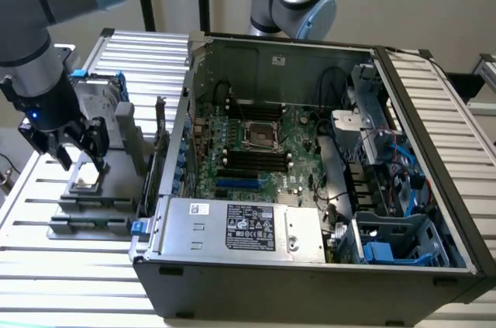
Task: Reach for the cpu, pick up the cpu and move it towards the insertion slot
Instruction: 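Pick up the cpu and move it towards the insertion slot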
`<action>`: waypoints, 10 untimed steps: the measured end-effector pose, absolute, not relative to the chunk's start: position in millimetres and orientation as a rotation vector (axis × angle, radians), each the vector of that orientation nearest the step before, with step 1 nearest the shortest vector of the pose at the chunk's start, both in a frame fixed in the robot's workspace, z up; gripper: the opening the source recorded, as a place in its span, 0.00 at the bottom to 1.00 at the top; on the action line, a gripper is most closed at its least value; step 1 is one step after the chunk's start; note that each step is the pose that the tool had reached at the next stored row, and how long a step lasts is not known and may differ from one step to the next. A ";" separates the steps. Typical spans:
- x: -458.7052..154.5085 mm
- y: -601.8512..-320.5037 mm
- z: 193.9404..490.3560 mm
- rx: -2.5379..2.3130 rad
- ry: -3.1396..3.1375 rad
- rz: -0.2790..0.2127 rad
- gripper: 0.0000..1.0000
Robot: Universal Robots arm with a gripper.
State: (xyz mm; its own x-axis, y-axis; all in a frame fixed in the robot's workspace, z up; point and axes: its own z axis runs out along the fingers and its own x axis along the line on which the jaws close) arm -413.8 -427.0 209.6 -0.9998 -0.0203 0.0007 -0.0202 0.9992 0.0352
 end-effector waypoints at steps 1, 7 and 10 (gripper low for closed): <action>-413.7 -426.9 207.7 0.032 -3.140 -0.055 0.71; -415.2 -426.5 199.2 0.021 -3.140 -0.055 0.71; -415.3 -425.7 197.7 0.016 -3.140 -0.055 0.71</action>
